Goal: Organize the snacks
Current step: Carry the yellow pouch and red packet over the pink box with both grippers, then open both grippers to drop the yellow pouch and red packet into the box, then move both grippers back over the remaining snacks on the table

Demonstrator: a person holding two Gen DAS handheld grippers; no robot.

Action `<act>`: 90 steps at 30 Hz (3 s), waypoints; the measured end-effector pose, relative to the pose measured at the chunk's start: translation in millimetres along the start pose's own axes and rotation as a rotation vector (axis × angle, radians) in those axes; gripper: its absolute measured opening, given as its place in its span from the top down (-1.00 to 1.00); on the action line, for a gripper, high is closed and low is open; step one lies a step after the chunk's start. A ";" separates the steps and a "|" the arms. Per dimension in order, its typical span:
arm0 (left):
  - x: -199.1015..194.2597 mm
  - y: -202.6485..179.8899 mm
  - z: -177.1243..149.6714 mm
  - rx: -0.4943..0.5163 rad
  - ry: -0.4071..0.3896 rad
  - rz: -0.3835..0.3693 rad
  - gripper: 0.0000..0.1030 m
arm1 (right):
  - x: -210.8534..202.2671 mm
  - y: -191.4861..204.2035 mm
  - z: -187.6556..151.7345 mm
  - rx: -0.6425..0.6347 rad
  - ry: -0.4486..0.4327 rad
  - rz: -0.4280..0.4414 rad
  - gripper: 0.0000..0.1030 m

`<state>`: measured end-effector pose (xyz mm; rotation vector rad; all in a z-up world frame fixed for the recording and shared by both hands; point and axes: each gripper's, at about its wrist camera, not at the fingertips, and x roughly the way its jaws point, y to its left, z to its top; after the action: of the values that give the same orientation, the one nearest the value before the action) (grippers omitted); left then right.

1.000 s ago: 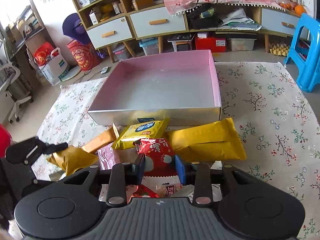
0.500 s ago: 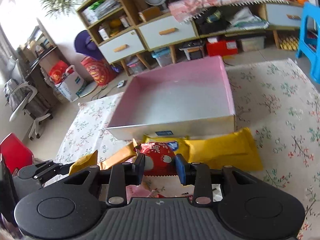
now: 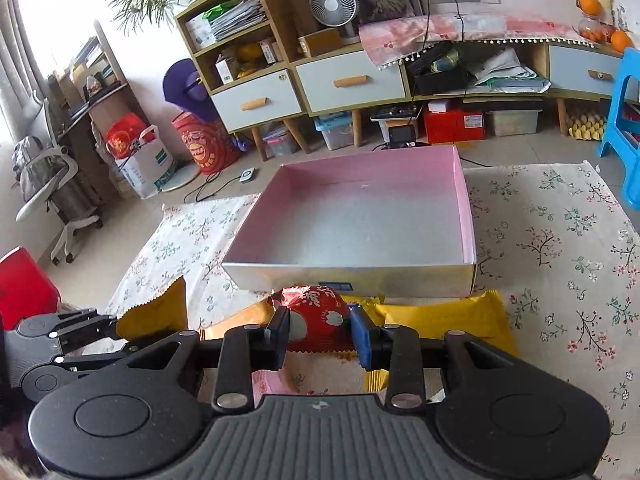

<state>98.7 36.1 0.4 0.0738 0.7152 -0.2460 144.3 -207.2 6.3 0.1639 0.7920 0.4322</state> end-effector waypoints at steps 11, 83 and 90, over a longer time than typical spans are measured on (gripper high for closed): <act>-0.4 -5.3 26.7 -0.021 -0.038 0.019 0.43 | 2.6 -15.4 12.4 0.053 -0.029 -0.014 0.55; 3.5 17.8 6.5 -0.170 0.023 0.048 -0.90 | -16.4 -1.6 -2.7 -0.171 -0.162 -0.236 -0.83; -11.5 29.9 -23.5 -0.170 0.013 0.056 -0.92 | -15.9 7.0 -30.3 -0.176 -0.068 -0.164 -0.83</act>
<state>82.7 70.9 -10.2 -0.0665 0.7432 -0.1306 110.4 -208.4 -2.3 -0.0503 0.6911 0.3372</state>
